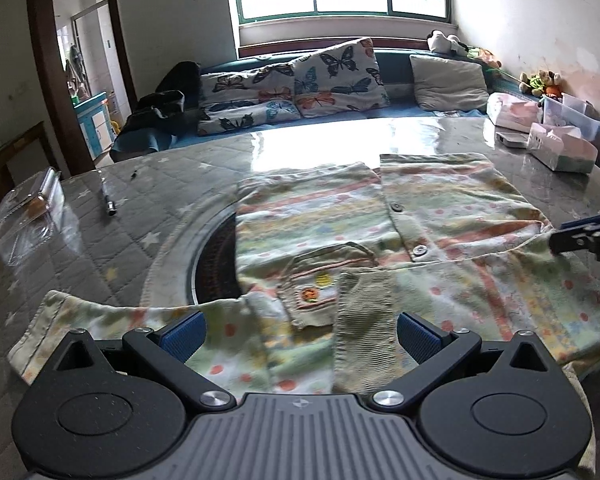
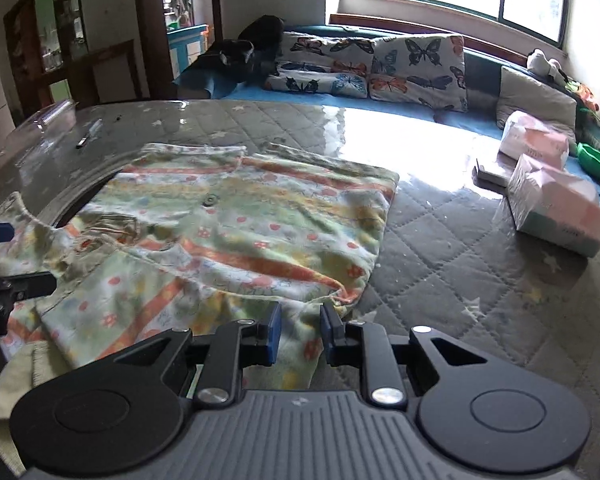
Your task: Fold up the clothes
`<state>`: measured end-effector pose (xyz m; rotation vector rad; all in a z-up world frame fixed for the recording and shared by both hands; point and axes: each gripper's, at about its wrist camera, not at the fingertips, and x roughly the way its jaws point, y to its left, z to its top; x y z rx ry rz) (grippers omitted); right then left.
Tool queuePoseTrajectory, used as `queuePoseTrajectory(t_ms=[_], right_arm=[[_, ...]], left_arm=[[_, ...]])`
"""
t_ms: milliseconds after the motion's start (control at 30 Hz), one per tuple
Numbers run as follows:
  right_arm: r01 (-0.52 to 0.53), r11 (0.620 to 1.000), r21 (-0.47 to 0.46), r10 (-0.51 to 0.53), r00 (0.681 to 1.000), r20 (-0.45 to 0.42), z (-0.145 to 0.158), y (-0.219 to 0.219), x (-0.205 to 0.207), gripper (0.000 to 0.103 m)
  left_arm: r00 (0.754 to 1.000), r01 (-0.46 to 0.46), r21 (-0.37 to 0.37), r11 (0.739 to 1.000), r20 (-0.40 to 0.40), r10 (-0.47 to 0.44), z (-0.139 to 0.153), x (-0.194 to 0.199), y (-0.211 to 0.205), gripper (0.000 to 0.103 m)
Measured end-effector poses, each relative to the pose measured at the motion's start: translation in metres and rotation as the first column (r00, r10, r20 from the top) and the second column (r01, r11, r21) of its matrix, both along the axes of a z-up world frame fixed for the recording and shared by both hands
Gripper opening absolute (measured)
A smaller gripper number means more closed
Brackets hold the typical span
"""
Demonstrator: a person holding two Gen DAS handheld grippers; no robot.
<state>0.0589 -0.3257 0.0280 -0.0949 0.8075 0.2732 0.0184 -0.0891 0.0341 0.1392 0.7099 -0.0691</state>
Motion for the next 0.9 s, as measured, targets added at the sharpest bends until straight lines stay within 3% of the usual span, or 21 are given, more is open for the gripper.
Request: queuePoseTrajectory(t_ms=[133, 300, 533, 900], right_arm=[[0.017, 1.0, 0.011, -0.017, 1.0, -0.009, -0.011, -0.004, 0.006, 0.018], [0.001, 1.0, -0.003, -0.001, 1.0, -0.006, -0.004, -0.005, -0.001, 0.019], [-0.083, 0.996, -0.027, 0.083, 0.997, 0.001, 0.011, 0.004, -0.03, 0.021], [-0.131, 0.99, -0.05, 0.129, 0.99, -0.049, -0.004, 0.013, -0.067, 0.021]], left_arm=[[1.0, 0.004, 0.03, 1.0, -0.019, -0.003, -0.009, 0.005, -0.005, 0.103], [0.999, -0.004, 0.061, 0.998, -0.041, 0.006, -0.019, 0.007, -0.003, 0.103], [1.0, -0.018, 0.027, 0.999, -0.024, 0.018, -0.009, 0.001, 0.0, 0.103], [0.997, 0.066, 0.051, 0.997, -0.045, -0.064, -0.02, -0.006, -0.02, 0.103]])
